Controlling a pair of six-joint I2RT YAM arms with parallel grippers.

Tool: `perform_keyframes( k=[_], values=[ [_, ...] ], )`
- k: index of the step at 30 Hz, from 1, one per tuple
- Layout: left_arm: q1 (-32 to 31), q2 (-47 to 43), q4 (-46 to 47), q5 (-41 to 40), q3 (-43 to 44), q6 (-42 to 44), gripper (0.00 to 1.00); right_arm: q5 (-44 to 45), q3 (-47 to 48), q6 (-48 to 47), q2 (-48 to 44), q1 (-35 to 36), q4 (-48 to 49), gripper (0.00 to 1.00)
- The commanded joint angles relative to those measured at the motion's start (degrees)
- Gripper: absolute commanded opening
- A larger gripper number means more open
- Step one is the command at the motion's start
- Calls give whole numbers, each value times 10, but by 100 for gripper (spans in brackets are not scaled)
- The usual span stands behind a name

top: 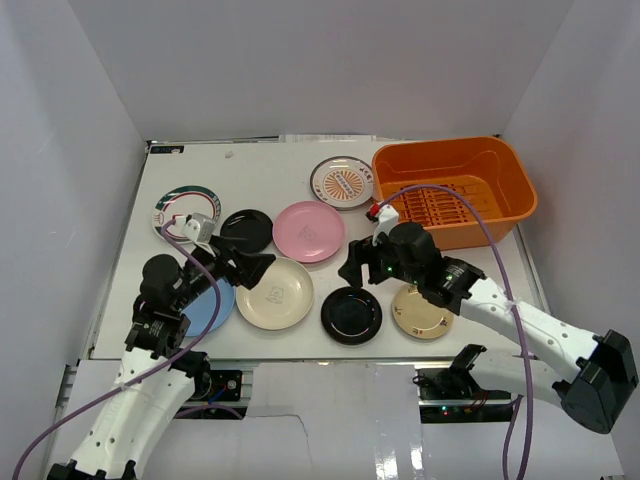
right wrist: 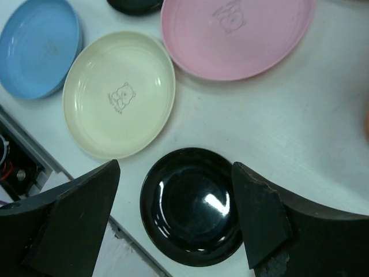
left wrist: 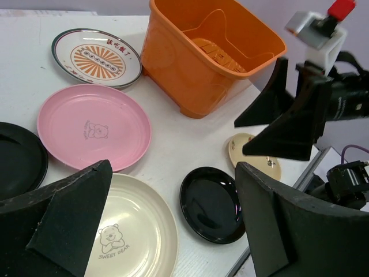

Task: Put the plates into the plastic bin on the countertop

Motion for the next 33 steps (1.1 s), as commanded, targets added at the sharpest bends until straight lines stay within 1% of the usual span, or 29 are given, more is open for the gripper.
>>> perform_keyframes(
  k=[1, 6, 8, 9, 11, 13, 15, 17, 20, 21, 23, 24, 26, 29, 30, 32, 33],
  values=[
    [5, -15, -8, -34, 22, 6, 98, -16, 0, 36, 24, 25, 56, 82],
    [6, -30, -28, -106, 25, 3, 98, 29, 20, 34, 109, 60, 91, 77],
    [6, -31, -37, -143, 27, -2, 98, 44, 28, 36, 134, 62, 103, 73],
    [7, -33, -41, -153, 29, -3, 98, 49, 30, 37, 160, 62, 111, 69],
    [7, -35, -49, -184, 28, -5, 98, 57, 41, 43, 187, 63, 114, 67],
    [7, -30, -62, -218, 30, -11, 98, 54, 51, 51, 225, 63, 115, 67],
    [7, -24, -86, -266, 34, -18, 98, 42, 55, 56, 257, 63, 147, 67],
    [8, -12, -101, -290, 39, -22, 98, 36, 63, 63, 280, 64, 156, 67],
    [7, 9, -115, -299, 47, -25, 98, 24, 79, 68, 323, 63, 166, 66],
    [8, 13, -118, -301, 47, -25, 98, 18, 82, 72, 342, 64, 178, 63],
    [8, 18, -123, -310, 49, -24, 98, 2, 93, 79, 360, 66, 190, 62],
    [8, 20, -125, -312, 49, -25, 98, 2, 96, 81, 378, 67, 197, 58],
    [9, 23, -130, -321, 49, -26, 95, 1, 104, 87, 396, 67, 203, 53],
    [8, 32, -138, -332, 50, -29, 90, 10, 113, 90, 425, 67, 204, 42],
    [9, 36, -140, -334, 51, -33, 86, 12, 114, 91, 432, 67, 204, 34],
    [8, 40, -148, -343, 50, -38, 83, 11, 110, 92, 429, 67, 205, 26],
    [8, 42, -150, -345, 50, -43, 81, 10, 105, 92, 425, 67, 204, 16]
  ],
)
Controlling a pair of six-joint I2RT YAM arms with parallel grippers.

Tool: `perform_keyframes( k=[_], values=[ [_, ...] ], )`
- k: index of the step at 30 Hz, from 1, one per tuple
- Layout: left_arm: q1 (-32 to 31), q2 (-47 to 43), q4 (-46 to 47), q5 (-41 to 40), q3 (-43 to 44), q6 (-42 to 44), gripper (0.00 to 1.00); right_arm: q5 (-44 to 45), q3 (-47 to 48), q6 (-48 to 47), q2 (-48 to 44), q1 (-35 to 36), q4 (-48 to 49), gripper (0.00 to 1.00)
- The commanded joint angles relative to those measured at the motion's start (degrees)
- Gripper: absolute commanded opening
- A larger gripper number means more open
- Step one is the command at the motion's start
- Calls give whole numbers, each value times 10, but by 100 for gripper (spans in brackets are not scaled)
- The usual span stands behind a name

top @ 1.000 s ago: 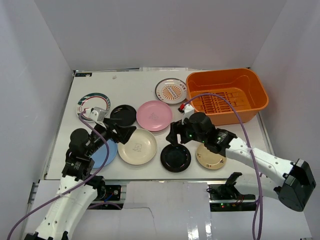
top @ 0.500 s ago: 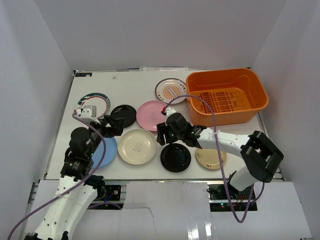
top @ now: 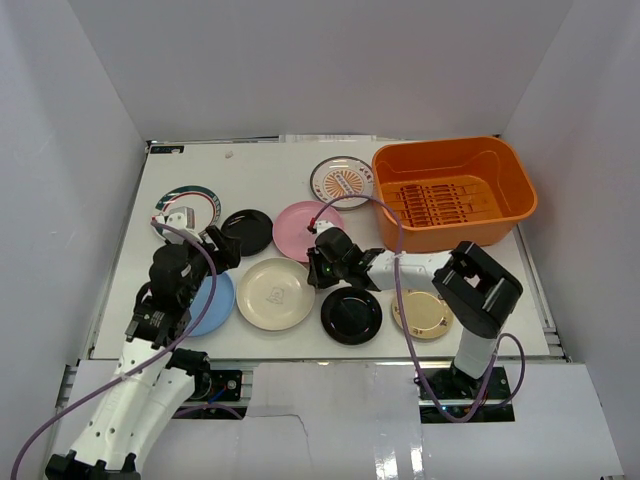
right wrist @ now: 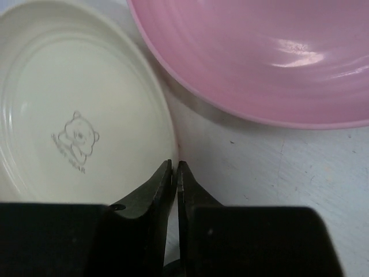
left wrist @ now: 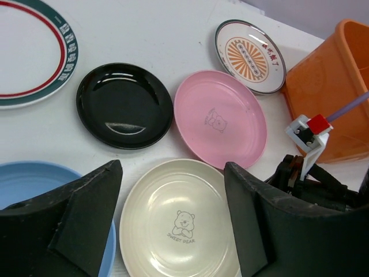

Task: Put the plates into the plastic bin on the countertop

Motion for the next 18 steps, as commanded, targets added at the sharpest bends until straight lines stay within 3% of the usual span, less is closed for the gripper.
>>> perform_keyframes(
  k=[1, 11, 18],
  values=[
    [3, 6, -21, -25, 22, -16, 79, 3, 8, 5, -16, 5, 24, 10],
    [3, 24, -88, -80, 36, -58, 72, 32, -13, -49, -284, -13, -53, 8],
    [2, 43, -161, -109, 43, -106, 71, 74, 43, -89, -393, -237, -110, 8]
  ],
)
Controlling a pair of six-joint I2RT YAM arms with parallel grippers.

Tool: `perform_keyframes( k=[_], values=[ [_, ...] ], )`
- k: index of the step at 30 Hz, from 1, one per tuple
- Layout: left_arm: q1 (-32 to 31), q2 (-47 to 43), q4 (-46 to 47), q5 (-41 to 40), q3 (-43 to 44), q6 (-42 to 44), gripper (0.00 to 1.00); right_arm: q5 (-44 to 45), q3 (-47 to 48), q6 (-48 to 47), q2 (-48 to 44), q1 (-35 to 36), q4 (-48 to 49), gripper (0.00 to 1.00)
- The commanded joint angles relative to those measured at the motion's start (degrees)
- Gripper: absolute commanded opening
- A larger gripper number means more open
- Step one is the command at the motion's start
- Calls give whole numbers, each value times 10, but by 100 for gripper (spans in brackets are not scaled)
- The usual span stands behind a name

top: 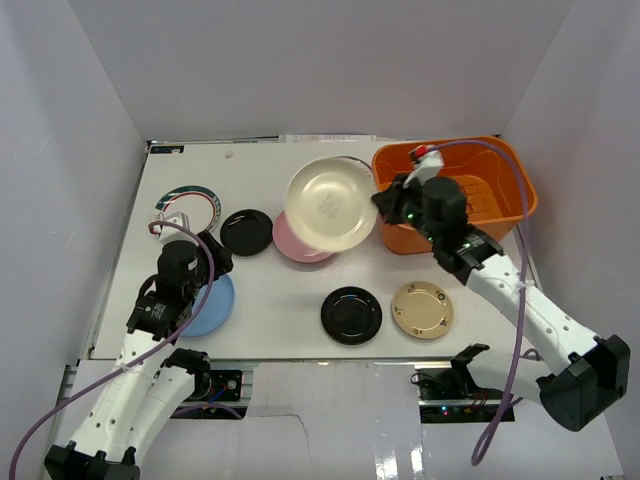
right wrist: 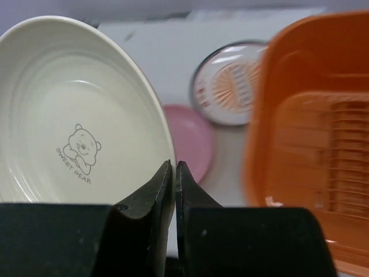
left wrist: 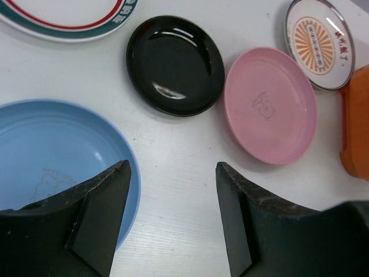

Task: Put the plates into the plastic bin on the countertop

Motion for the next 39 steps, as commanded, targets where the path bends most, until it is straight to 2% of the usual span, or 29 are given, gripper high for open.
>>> perform_keyframes(
  k=[1, 7, 9, 16, 25, 28, 29, 31, 32, 35, 38, 39],
  values=[
    [2, 14, -58, -25, 21, -43, 71, 86, 43, -36, -23, -119, -37, 8],
    [2, 48, -63, -22, 6, -74, 72, 147, 62, -54, 25, -273, -42, 8],
    [2, 62, -62, -28, 6, -84, 73, 177, 73, -62, 65, -296, -42, 8],
    [2, 78, -51, -31, -14, -98, 73, 227, 123, -102, 172, -324, -40, 8],
    [2, 115, -40, -32, -38, -135, 72, 232, 148, -112, 277, -326, -45, 10],
    [2, 129, -34, -25, -51, -160, 71, 229, 140, -110, 280, -326, -45, 24],
    [2, 132, -31, -26, -60, -164, 71, 225, 138, -109, 277, -326, -44, 35],
    [2, 140, -25, -39, -65, -174, 71, 207, 134, -109, 264, -326, -47, 46],
    [2, 145, -24, -43, -68, -176, 70, 200, 135, -110, 257, -326, -50, 55],
    [2, 164, -16, -53, -69, -182, 70, 153, 135, -106, 209, -324, -54, 59],
    [2, 184, -6, -55, -70, -185, 69, 111, 108, -112, 140, -283, -24, 58],
    [2, 190, -2, -58, -72, -184, 68, 75, 88, -126, 111, -243, -15, 56]
  ],
)
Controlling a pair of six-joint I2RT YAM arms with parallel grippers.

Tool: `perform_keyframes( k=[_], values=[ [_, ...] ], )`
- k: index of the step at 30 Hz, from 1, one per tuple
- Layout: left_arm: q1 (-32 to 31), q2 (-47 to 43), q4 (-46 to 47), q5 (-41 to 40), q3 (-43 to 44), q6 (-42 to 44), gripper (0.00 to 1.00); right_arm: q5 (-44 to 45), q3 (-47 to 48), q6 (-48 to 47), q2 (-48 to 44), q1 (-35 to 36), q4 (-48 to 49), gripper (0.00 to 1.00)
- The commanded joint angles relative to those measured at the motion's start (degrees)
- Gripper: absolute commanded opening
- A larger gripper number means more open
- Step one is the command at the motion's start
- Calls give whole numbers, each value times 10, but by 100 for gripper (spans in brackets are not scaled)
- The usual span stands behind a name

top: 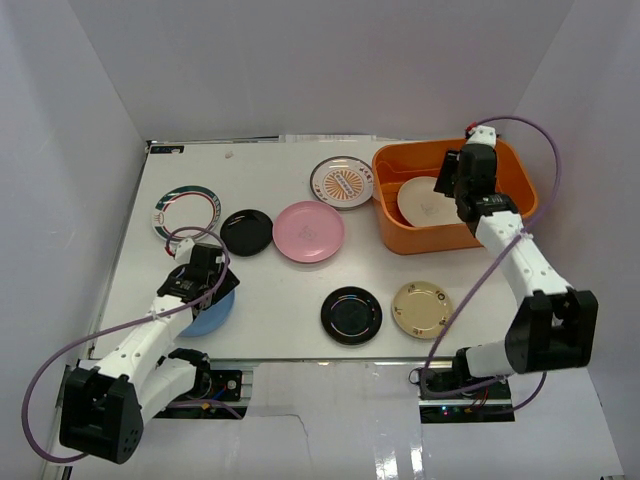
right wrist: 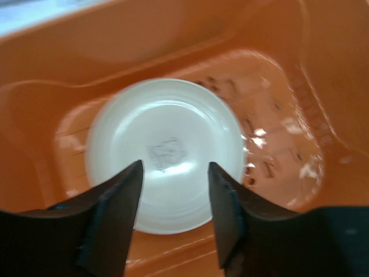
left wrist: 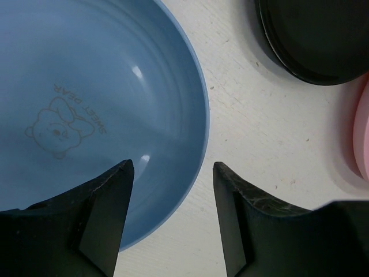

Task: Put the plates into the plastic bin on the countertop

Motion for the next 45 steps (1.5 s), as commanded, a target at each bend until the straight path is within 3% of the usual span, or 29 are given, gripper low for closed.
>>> perform_keyframes(
  k=[1, 3, 7, 9, 14, 18, 26, 33, 36, 37, 40, 45],
  values=[
    [2, 14, 24, -21, -3, -12, 67, -106, -25, -31, -96, 82, 58, 52],
    [2, 26, 30, -29, -4, -5, 66, -203, -42, -53, -107, 151, 79, 50],
    [0, 39, 34, -29, -2, 0, 63, -316, -44, -147, -57, 252, 66, 51],
    [-1, 43, 39, -29, -1, 4, 61, -316, -30, -188, -7, 305, 33, 54],
    [-3, 61, 55, -27, 5, 14, 58, -313, 15, -272, 95, 365, -1, 76],
    [-4, 82, 62, -28, 8, 16, 57, -282, 68, -299, 178, 393, -29, 77],
    [-7, 96, 74, -28, 10, 18, 56, -198, 114, -335, 257, 434, -40, 73],
    [-9, 37, 70, -26, 3, 26, 59, -203, 138, -348, 305, 453, -49, 52],
    [-9, 25, 67, -20, -4, 26, 60, -198, 137, -346, 305, 465, -49, 36],
    [-8, 25, 67, -17, -7, 27, 61, -197, 134, -343, 299, 468, -44, 24],
    [-8, 29, 66, -14, -12, 27, 61, -195, 111, -326, 257, 484, -29, 10],
    [-10, 47, 69, -9, -1, 27, 61, -141, 65, -286, 132, 496, 7, 8]
  ],
)
